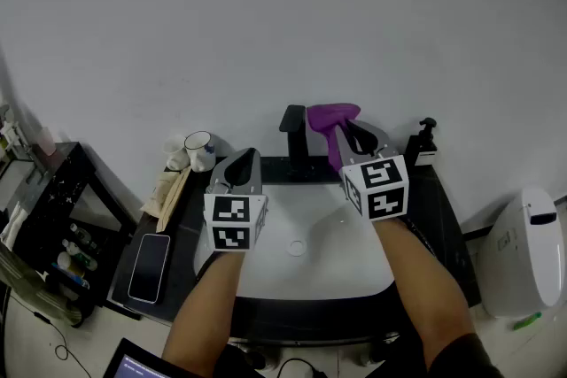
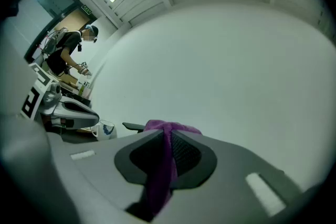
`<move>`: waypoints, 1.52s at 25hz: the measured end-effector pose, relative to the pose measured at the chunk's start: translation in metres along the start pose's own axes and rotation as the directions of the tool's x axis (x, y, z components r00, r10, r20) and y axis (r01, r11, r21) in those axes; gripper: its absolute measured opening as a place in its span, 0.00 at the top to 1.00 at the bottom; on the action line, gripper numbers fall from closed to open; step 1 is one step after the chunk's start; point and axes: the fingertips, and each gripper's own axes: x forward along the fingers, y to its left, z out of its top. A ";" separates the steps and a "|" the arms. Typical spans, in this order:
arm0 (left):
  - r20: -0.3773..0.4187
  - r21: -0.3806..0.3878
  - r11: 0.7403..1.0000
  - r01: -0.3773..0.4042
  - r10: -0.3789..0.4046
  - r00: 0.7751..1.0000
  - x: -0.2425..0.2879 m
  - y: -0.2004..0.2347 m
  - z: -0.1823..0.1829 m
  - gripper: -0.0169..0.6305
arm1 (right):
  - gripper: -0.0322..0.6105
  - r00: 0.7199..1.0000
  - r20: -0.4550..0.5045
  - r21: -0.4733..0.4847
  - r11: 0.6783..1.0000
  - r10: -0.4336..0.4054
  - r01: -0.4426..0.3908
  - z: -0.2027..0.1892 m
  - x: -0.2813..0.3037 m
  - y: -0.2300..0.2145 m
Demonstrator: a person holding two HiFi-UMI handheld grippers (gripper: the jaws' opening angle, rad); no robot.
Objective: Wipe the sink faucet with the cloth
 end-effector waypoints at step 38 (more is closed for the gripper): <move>-0.095 0.074 0.997 -0.020 0.027 0.995 0.016 0.007 -0.056 0.95 | 0.89 0.761 -0.475 -0.473 0.601 0.442 -0.644 0.012 0.051 0.106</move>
